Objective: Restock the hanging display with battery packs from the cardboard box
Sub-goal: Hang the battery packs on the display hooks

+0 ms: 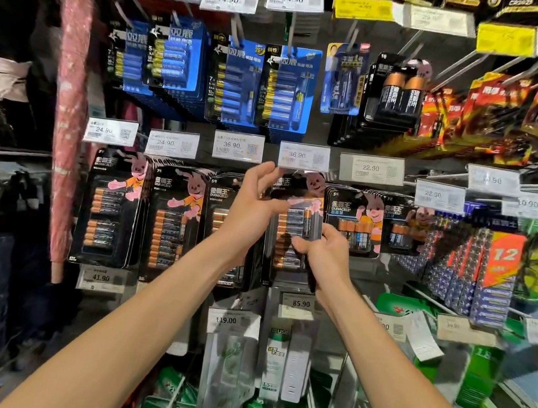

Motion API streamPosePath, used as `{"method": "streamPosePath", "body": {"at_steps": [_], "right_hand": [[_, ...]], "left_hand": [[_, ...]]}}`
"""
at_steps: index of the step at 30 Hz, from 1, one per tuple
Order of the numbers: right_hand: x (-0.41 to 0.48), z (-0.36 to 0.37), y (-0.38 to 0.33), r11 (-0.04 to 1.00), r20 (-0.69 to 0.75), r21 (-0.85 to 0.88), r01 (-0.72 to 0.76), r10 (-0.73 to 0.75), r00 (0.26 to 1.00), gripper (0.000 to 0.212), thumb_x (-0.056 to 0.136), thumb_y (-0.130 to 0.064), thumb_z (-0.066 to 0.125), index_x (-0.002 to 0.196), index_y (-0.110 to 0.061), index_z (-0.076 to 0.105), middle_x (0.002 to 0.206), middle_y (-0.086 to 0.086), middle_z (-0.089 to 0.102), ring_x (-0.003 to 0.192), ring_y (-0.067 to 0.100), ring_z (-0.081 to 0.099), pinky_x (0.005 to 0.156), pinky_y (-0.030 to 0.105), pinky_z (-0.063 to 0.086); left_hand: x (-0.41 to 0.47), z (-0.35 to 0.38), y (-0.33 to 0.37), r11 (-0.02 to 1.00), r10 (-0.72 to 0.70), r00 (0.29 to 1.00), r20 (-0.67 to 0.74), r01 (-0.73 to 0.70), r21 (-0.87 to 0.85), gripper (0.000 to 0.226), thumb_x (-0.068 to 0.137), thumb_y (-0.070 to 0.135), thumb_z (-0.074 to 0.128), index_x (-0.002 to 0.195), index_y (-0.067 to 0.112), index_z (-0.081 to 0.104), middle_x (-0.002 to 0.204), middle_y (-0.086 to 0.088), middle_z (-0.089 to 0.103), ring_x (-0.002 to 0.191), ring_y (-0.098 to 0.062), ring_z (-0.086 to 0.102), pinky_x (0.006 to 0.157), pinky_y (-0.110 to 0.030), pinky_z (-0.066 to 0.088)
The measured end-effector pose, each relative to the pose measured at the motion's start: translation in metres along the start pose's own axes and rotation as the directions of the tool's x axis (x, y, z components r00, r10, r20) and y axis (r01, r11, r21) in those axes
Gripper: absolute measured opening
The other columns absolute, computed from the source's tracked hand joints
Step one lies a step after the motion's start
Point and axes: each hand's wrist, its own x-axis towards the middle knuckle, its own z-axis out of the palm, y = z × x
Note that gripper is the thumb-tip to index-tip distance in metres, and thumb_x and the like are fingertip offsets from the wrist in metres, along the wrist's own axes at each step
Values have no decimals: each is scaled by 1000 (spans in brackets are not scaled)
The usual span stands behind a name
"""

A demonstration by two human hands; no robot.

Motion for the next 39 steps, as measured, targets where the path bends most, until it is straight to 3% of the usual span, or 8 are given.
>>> {"method": "streamPosePath", "body": {"at_steps": [3, 7, 9, 14, 17, 21, 30, 39], "right_hand": [[1, 0, 5, 1000, -4, -23, 0, -1, 1000, 23, 87, -1, 71, 103, -19, 68, 97, -1, 73, 94, 16, 67, 82, 34, 53], [-3, -10, 15, 993, -4, -103, 52, -53, 999, 12, 91, -10, 71, 99, -18, 67, 88, -6, 73, 83, 6, 67, 64, 19, 47], [-5, -17, 26, 984, -26, -167, 68, -73, 997, 20, 88, -9, 73, 102, -21, 66, 90, -7, 74, 89, 9, 70, 72, 22, 50], [-19, -35, 40, 936, 10, -326, 130, -134, 991, 53, 82, -8, 75, 130, -24, 58, 117, -8, 68, 106, 7, 65, 96, 32, 55], [-31, -41, 40, 897, 45, -399, 189, -187, 981, 61, 84, -10, 74, 140, -23, 51, 125, -9, 63, 111, 5, 62, 100, 30, 54], [-42, -42, 41, 875, 73, -425, 232, -223, 972, 58, 86, -13, 74, 138, -27, 52, 126, -12, 63, 107, 2, 63, 97, 32, 55], [-77, -45, 50, 882, 176, -361, 304, -256, 951, 47, 92, -14, 68, 135, -29, 57, 119, -18, 64, 100, 8, 65, 79, 25, 56], [-104, -64, 66, 905, 229, -356, 234, -158, 960, 38, 93, -15, 66, 125, -36, 62, 113, -17, 68, 93, 8, 66, 74, 20, 50]], "left_hand": [[-3, 11, -12, 999, -33, 999, 3, 33, 34, 70, 91, -7, 59, 150, 23, 36, 151, 7, 48, 136, -4, 43, 109, -28, 36], [-5, 22, -29, 902, 94, 992, 89, -123, 413, 61, 93, 5, 60, 147, 32, 48, 159, 7, 35, 147, -6, 26, 122, -34, 19], [-3, 27, -36, 814, 120, 987, 107, -159, 559, 57, 96, 15, 58, 149, 32, 46, 165, 2, 24, 154, -11, 9, 124, -41, 8], [1, 37, -48, 667, 246, 962, 120, -258, 699, 61, 99, 34, 56, 156, 29, 33, 165, -1, 22, 155, -17, 1, 123, -42, 8], [7, 39, -58, 612, 279, 947, 156, -301, 731, 62, 102, 40, 49, 159, 30, 26, 164, -2, 23, 156, -19, -2, 124, -47, 10], [18, 41, -71, 483, 335, 929, 154, -310, 819, 52, 104, 42, 39, 152, 22, 38, 160, -7, 29, 156, -28, -3, 126, -51, 11], [54, 49, -92, 299, 205, 964, 169, -226, 927, 57, 102, 34, 38, 155, 15, 36, 171, -12, -3, 155, -41, -11, 126, -55, 9], [85, 59, -104, 354, -119, 985, 124, -75, 932, 74, 97, 24, 45, 163, 21, 11, 168, -9, -22, 152, -37, -25, 127, -50, 6]]}}
